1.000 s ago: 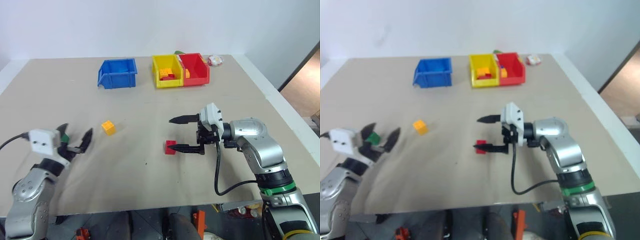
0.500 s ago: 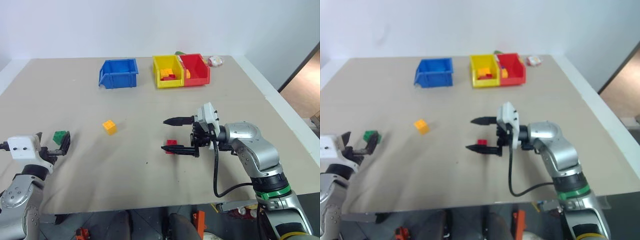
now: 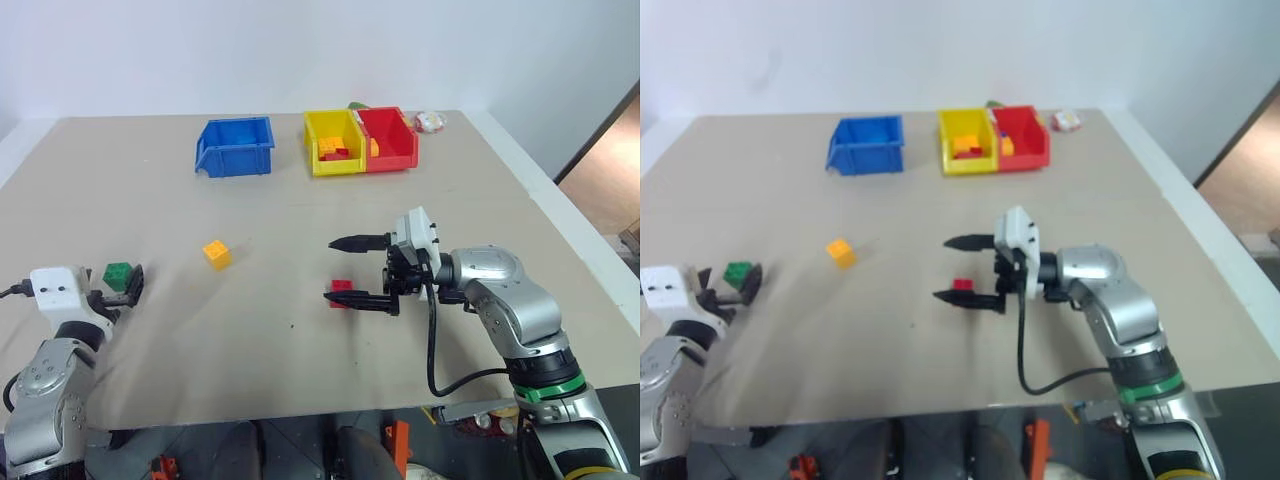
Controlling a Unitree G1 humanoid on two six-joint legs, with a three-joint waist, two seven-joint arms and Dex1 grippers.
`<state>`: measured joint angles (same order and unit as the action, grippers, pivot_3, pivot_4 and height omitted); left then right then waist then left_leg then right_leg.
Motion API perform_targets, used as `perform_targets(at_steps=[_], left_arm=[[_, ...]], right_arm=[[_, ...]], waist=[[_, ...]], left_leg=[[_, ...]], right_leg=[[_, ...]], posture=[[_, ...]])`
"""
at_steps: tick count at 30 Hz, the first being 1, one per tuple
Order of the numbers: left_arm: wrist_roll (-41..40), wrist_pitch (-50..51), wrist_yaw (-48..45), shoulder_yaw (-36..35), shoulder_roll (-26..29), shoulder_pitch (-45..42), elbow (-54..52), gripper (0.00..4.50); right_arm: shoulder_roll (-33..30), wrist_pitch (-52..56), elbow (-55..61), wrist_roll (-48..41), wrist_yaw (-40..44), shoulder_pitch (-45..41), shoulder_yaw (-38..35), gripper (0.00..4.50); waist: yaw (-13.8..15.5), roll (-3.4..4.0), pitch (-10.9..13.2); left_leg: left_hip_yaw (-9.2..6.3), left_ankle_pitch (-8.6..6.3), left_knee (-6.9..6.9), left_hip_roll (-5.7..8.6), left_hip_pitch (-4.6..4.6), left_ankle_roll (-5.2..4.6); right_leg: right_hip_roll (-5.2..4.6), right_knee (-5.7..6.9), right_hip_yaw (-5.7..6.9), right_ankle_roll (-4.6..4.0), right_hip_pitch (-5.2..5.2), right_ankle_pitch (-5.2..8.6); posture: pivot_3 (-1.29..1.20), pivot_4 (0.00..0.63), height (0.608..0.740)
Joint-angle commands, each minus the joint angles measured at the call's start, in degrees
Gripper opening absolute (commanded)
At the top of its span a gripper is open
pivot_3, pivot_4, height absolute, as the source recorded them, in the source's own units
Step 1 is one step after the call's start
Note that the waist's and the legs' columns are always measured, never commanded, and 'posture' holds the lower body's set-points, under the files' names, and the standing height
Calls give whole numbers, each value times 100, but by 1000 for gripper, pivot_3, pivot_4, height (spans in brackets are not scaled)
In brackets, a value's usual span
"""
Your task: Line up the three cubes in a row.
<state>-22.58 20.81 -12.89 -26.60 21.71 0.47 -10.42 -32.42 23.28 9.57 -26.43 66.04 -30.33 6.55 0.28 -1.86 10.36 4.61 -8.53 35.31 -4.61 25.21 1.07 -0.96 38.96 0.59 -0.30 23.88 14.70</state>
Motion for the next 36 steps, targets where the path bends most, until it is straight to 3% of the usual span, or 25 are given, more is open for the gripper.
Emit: perform_targets(at_steps=[1, 3, 12, 18, 25, 30, 36], left_arm=[[13, 89, 6, 44, 70, -129, 111, 4500], [-6, 62, 92, 2, 12, -219, 224, 4251], [279, -146, 79, 0, 212, -423, 683, 1348], [328, -458, -686, 281, 615, -244, 571, 1348], [91, -1224, -3656, 1754, 1710, 79, -470, 1348], [34, -1292, -4967, 2598, 1930, -1080, 112, 1348], [347, -1586, -5828, 3456, 1443, -2617, 1505, 1348]], right_arm=[[-70, -83, 219, -17, -14, -35, -72, 4473], [-84, -91, 226, -12, -10, -18, -72, 4492], [-195, -169, 228, 2, 26, 63, -115, 4500], [-256, -198, 256, -27, 42, 89, -129, 4500], [-506, -42, 557, -209, 119, 197, -228, 4500], [-675, -5, 668, -211, 117, 257, -253, 4500], [-750, -2, 695, -155, 42, 253, -286, 4500]], waist=[[0, 0, 0], [1, -2, 0], [1, -3, 0], [0, -4, 0], [20, -4, 0], [22, -3, 1], [0, 1, 3]], left_leg=[[0, 0, 0, -1, 0, 0], [-1, 0, 0, -1, 1, 0], [-1, -2, 0, -1, 3, 2], [0, -3, -1, -3, 5, 6], [18, -15, -5, -8, 17, 23], [25, -13, -1, -4, 17, 17], [45, -9, 4, -12, 17, 10]], right_leg=[[0, 0, 0, 3, 0, -2], [0, 0, 1, 5, 1, -3], [0, 0, 1, 5, 2, -3], [0, 0, 2, 3, 6, -4], [-23, -1, 1, -26, 25, 13], [-13, -1, 2, -30, 28, 9], [42, 1, -15, 7, 31, -12]], posture=[[0, 150, 740], [0, 150, 740], [0, 150, 740], [0, 150, 740], [0, 150, 740], [0, 150, 740], [0, 150, 740]])
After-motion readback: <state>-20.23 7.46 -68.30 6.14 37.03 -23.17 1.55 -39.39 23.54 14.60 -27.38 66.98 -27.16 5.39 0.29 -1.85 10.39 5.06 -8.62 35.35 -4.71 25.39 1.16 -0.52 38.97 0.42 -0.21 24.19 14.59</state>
